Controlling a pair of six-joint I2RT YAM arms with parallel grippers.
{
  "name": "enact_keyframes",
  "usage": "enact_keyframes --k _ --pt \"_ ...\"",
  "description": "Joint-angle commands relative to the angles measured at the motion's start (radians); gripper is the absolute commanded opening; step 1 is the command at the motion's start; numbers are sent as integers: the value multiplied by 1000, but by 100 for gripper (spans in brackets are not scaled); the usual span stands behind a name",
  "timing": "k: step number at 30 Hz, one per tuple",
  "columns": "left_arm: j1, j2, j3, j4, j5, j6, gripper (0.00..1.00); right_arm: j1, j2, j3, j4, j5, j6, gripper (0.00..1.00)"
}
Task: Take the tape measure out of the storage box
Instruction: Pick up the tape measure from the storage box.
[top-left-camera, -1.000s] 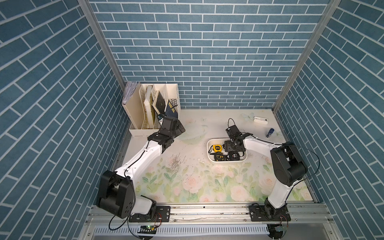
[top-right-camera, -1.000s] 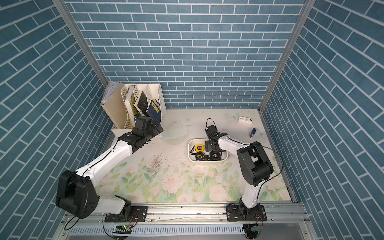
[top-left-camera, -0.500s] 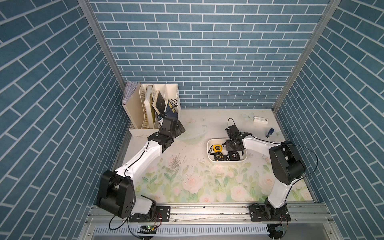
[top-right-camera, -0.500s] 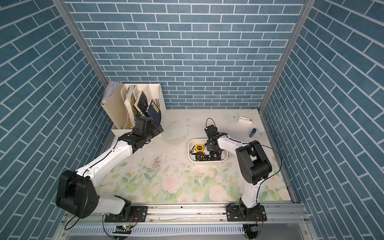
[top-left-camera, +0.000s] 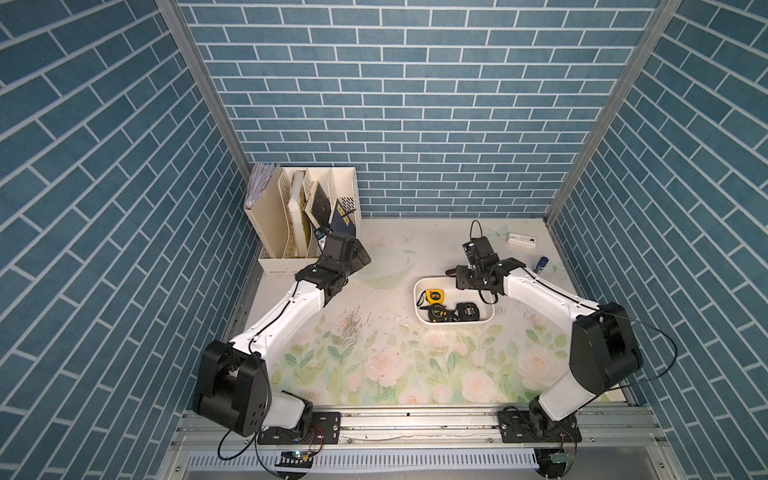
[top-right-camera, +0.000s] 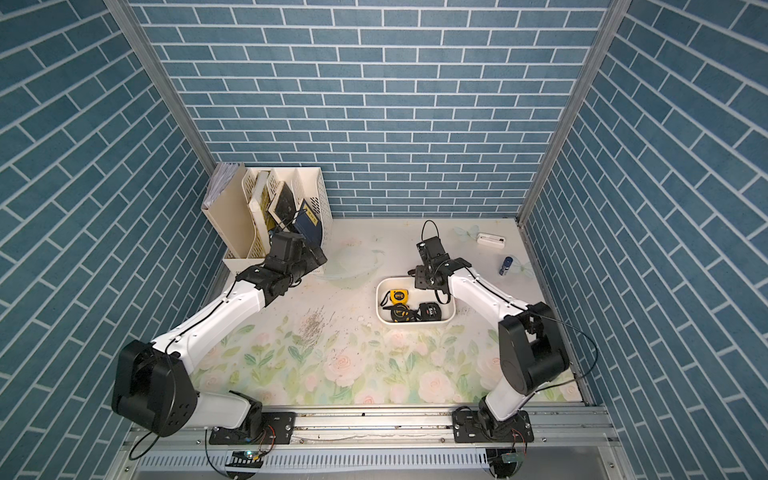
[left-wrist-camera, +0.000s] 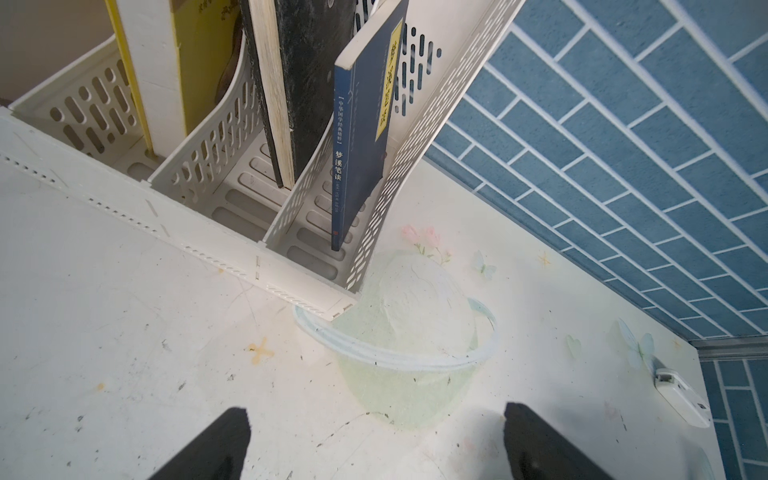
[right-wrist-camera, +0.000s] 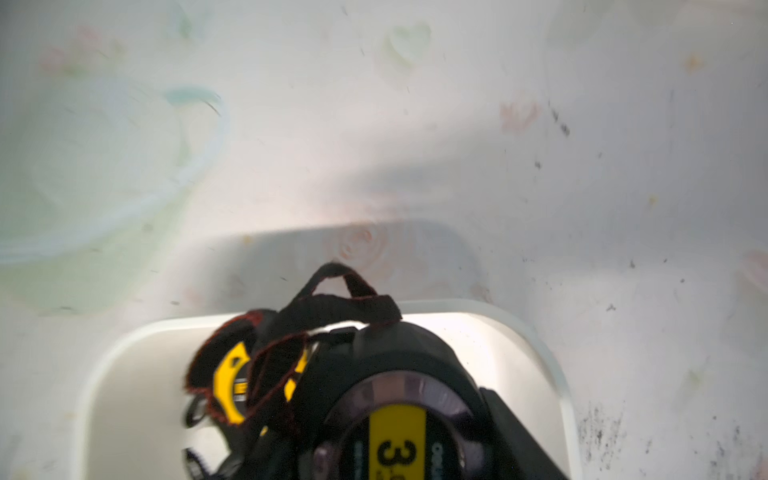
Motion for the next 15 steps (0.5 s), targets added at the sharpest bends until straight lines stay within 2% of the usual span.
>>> enact_keyframes --k 1,7,15 --pt "-3 -5 49 -7 2 18 100 1 -80 50 -25 -87 -33 0" --pt "1 -15 130 -10 93 54 100 -4 -121 104 68 -361 -96 0" --pt "49 -69 152 24 221 26 100 -10 -113 76 273 -777 -73 0"
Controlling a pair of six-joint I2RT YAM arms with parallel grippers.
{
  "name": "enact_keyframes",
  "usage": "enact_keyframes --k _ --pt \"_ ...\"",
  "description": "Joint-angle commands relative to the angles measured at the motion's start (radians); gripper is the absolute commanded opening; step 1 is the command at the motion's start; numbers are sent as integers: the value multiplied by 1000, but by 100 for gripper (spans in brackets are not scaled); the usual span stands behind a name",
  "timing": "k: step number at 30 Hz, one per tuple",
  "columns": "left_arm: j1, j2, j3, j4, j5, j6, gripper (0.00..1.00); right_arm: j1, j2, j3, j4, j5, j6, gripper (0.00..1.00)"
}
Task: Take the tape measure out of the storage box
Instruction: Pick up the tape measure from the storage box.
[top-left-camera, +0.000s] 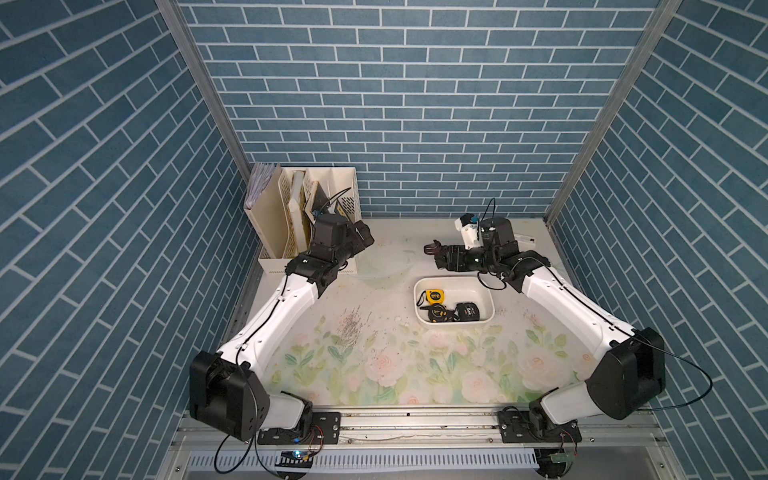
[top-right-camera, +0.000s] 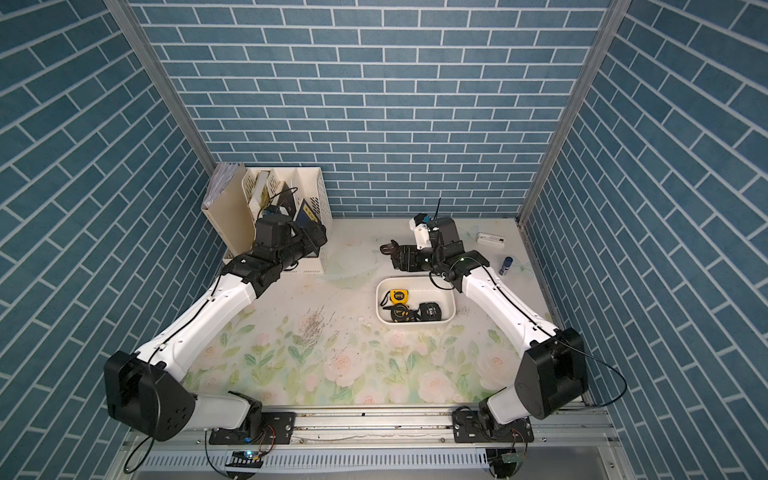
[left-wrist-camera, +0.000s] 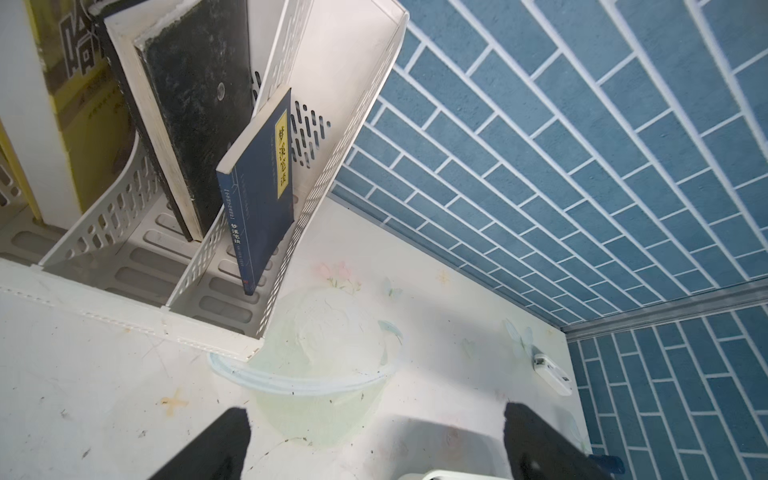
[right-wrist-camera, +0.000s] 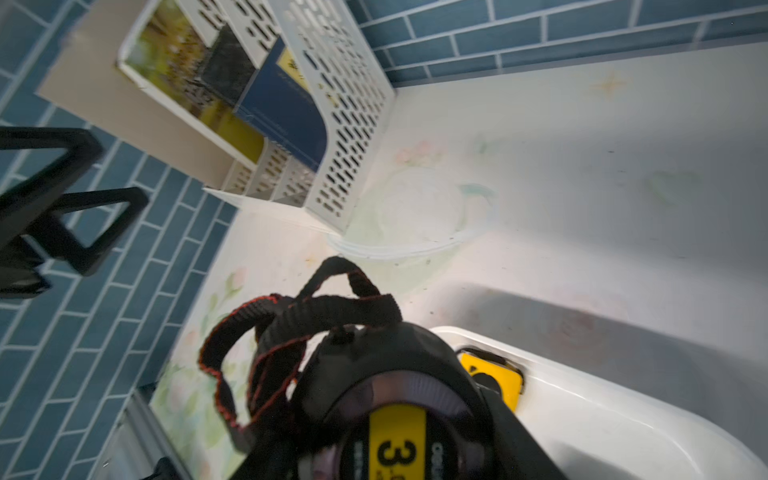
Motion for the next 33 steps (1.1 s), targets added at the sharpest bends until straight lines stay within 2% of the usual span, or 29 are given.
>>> enact_keyframes --k 1,5,12,18,23,33 --pt "25 -35 4 15 67 -6 100 -3 -13 -17 167 -269 -11 0" --pt "45 -42 -7 32 131 -21 100 -3 -24 -79 290 -441 6 0" --pt "74 -37 -10 79 296 -47 100 -2 -54 -171 470 -608 22 0" --pt "93 20 32 60 503 -68 100 -2 -37 -144 367 -687 -162 0" --pt "93 53 59 -14 638 -66 100 -2 23 -80 191 -666 -370 0" --pt "93 28 74 -209 734 -31 100 6 125 -76 182 -439 -494 0"
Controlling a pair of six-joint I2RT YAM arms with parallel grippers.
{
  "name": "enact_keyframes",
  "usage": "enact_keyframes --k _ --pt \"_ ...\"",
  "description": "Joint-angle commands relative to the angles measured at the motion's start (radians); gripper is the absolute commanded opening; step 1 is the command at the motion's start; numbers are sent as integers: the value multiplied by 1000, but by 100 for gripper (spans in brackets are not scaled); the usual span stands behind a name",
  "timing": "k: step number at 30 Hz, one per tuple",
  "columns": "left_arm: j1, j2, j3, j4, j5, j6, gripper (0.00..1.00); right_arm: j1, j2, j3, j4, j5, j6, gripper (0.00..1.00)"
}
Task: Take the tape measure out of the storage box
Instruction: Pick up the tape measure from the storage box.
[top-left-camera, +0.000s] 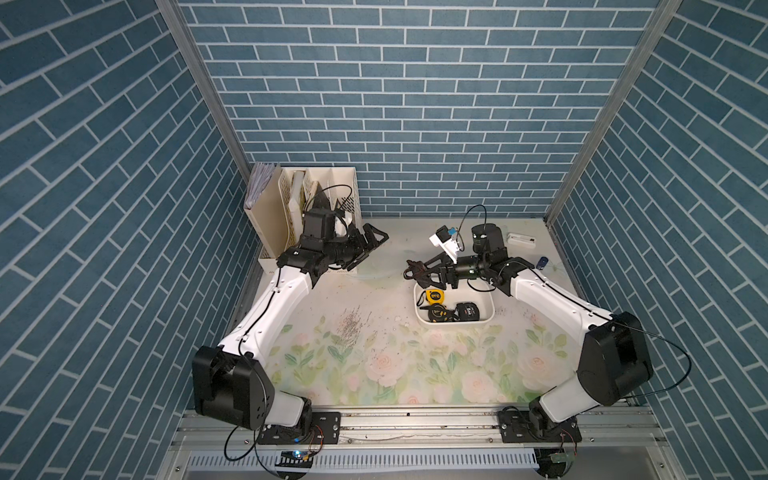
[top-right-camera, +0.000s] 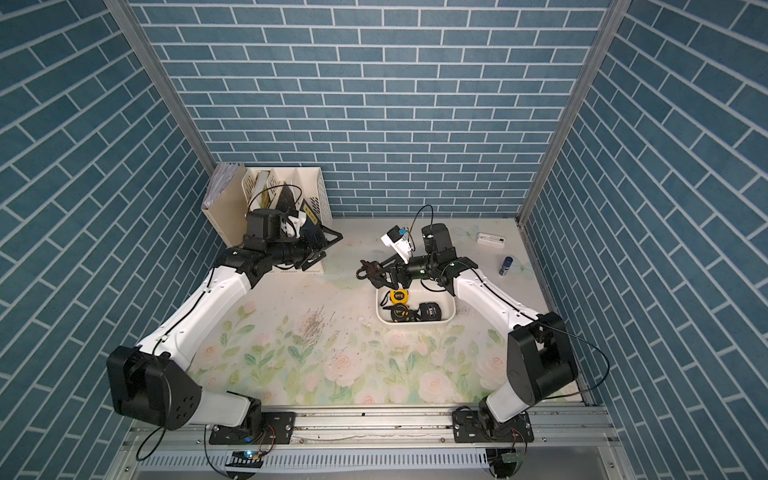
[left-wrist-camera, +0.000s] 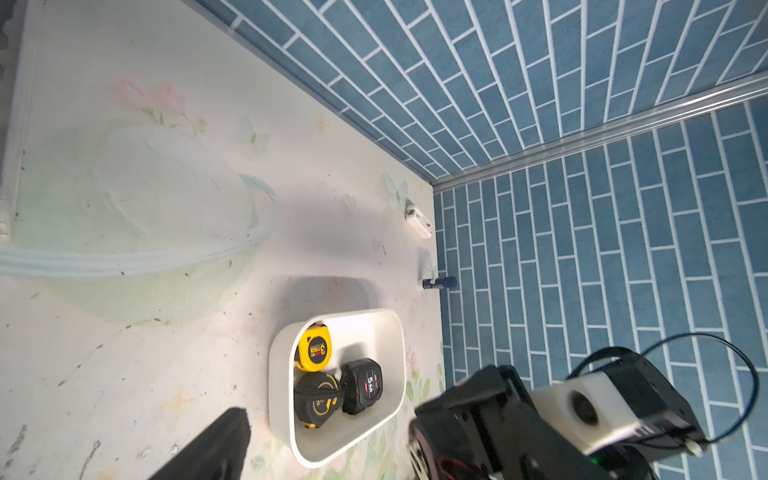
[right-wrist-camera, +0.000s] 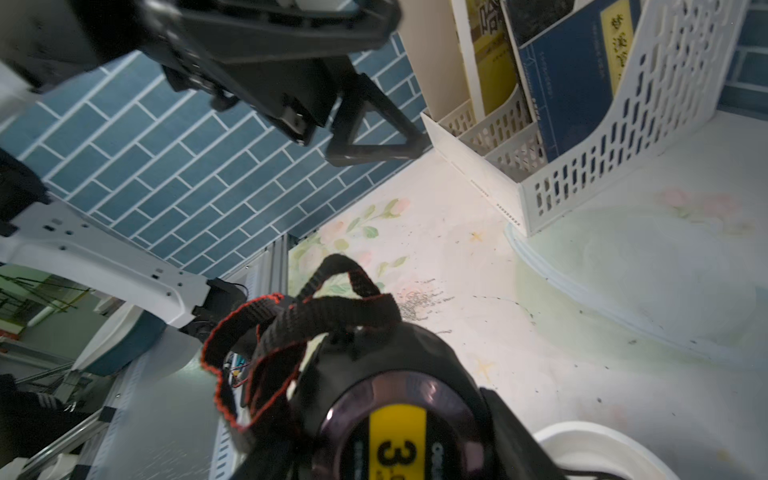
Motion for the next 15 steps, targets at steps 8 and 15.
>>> enact_keyframes --k 8,15 --pt "1 -48 -79 -208 111 90 100 104 129 102 -122 266 -234 0" --pt "-4 -27 -113 -270 117 148 100 189 96 76 -108 382 -256 0"
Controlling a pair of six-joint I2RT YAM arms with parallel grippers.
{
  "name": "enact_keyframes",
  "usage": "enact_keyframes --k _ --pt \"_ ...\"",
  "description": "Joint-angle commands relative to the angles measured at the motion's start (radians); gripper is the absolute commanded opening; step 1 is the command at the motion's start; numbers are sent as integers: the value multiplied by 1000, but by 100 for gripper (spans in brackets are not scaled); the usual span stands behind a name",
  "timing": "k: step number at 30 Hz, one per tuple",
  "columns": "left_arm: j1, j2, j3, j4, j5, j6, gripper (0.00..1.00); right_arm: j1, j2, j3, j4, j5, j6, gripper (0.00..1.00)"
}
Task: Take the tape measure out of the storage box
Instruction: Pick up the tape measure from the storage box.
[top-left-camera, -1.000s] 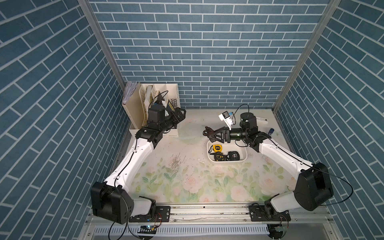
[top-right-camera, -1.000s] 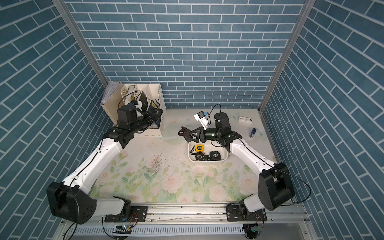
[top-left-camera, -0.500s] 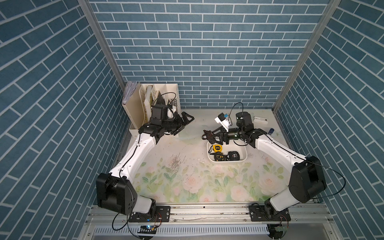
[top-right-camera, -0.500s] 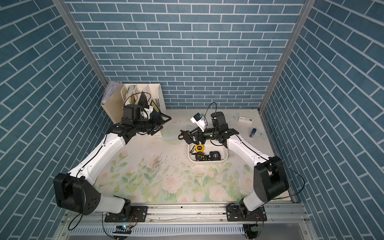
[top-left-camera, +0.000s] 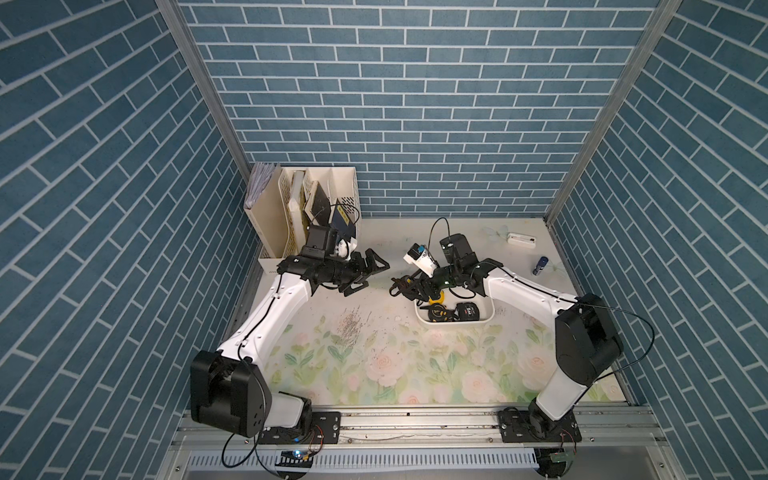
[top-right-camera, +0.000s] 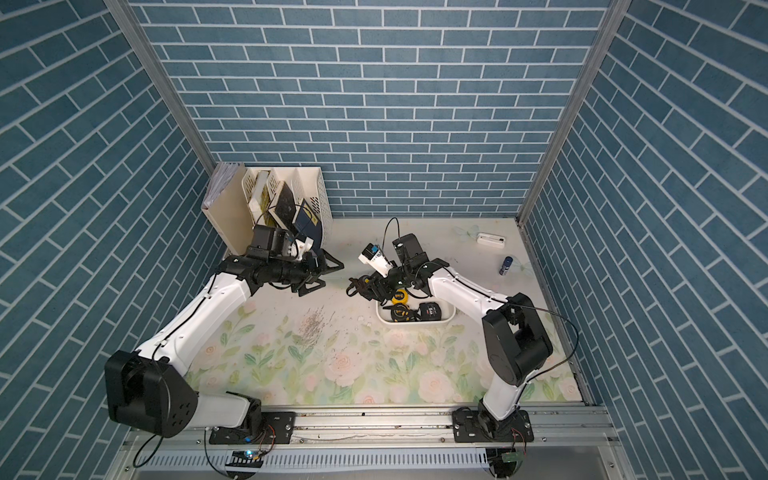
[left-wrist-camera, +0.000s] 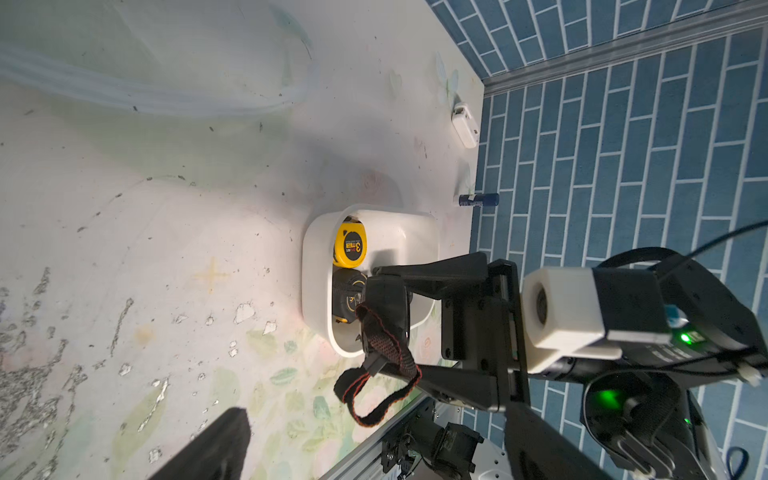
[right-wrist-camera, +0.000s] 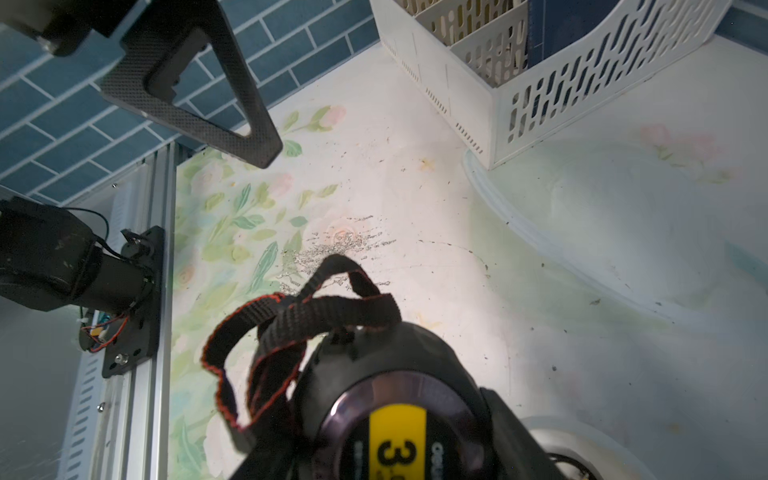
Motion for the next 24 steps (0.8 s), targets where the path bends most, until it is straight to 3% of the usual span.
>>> enact_keyframes --k 1,10,24 --pt "-4 12 -20 -53 17 55 100 37 -47 7 -12 82 -61 0" --pt "-22 35 -70 -65 22 102 100 107 -67 7 -23 74 -59 0" --pt "-67 1 -147 27 166 99 100 180 -89 65 -54 22 -38 0"
